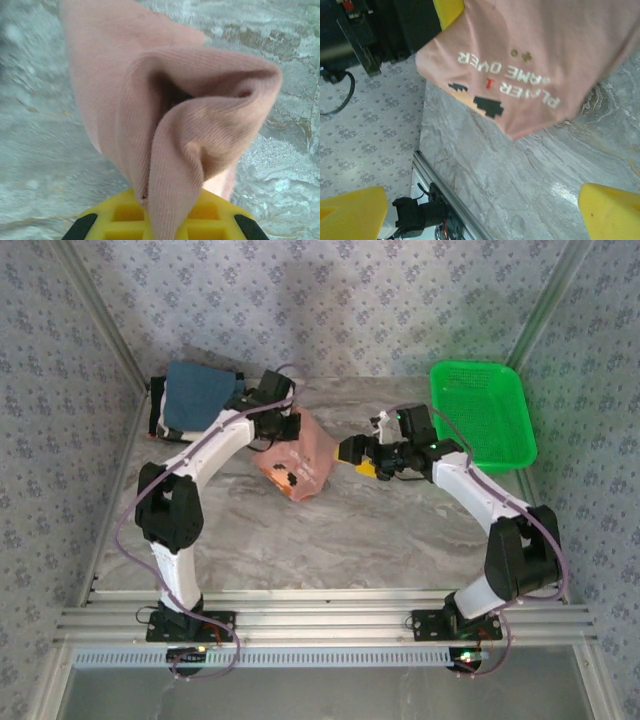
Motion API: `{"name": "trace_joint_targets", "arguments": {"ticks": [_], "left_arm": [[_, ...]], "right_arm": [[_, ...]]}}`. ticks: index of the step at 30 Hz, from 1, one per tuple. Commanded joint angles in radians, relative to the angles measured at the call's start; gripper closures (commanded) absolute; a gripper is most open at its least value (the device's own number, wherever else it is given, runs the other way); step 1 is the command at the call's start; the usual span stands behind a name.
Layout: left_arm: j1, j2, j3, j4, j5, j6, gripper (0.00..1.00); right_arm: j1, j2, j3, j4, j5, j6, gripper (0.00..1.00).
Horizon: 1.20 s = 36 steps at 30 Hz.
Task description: Fold and stack the t-shirts
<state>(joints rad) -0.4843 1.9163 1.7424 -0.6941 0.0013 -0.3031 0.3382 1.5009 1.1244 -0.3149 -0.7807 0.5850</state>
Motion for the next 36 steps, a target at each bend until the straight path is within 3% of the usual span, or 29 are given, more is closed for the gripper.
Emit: {"name": "trace_joint_targets", "arguments": {"ticks": [1, 6, 26, 36], "left_arm": [[0.014, -0.006, 0.084, -0.095, -0.022, 0.122, 1.00], [0.023, 0.064, 0.217, -0.169, -0.050, 0.214, 1.00], [0.158, 0.419, 0.853, -0.386, -0.065, 0.344, 1.00], [0.249, 0.427, 0.933, -0.347, -0.015, 0.312, 1.00]], "right_arm": [[-0.014, -0.037, -0.032, -0.052, -0.018, -0.022, 0.00], [-0.027, -0.063, -0.060, -0.065, -0.012, -0.022, 0.00], [-0.094, -0.109, -0.114, -0.123, -0.007, -0.053, 0.00], [-0.106, -0.096, -0.124, -0.120, 0.001, -0.048, 0.00]]}}
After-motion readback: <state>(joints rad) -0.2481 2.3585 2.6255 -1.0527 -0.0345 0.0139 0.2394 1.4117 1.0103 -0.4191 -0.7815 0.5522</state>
